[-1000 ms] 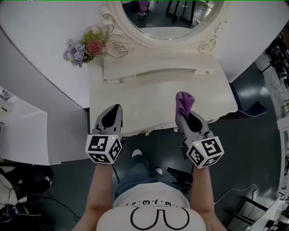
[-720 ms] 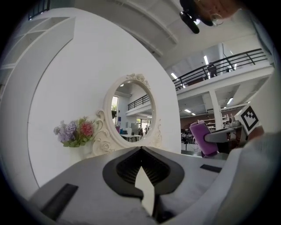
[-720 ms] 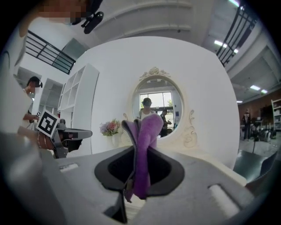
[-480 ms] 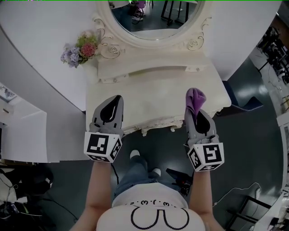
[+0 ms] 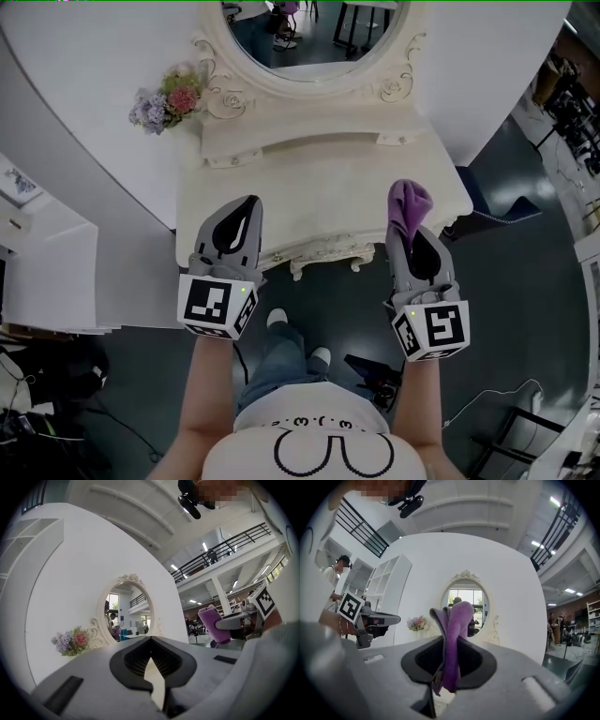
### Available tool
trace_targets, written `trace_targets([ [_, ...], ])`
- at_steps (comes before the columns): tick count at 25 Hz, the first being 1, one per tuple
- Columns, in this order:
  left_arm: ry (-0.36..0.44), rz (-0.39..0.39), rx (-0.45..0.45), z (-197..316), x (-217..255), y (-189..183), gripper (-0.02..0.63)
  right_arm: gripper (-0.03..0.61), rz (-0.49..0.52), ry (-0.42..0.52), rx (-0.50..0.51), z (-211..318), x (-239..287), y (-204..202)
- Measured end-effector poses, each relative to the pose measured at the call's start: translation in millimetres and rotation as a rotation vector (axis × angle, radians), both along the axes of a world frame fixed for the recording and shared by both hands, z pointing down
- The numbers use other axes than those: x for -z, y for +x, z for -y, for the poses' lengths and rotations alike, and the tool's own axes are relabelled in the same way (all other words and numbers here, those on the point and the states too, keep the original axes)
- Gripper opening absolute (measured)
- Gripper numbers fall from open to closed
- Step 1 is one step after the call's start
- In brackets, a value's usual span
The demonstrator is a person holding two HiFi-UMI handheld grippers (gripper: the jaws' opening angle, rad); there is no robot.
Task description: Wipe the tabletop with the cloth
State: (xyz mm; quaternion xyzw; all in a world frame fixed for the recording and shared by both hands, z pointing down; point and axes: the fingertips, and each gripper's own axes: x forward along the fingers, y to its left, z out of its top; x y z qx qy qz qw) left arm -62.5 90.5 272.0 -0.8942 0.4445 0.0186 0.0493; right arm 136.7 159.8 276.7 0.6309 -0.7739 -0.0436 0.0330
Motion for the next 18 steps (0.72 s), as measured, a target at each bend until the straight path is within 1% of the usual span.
trace_targets([
  [10, 0.014, -0.006, 0.025, -36.0, 7.0, 7.1, -0.003, 0.063, 0.008, 0.004, 0.015, -35.2, 0.7, 9.7],
  [18, 0.023, 0.002, 0.025, -56.1, 9.1, 11.5, -0.003, 0.063, -0.007, 0.016, 0.035, -52.8, 2.9, 8.0],
])
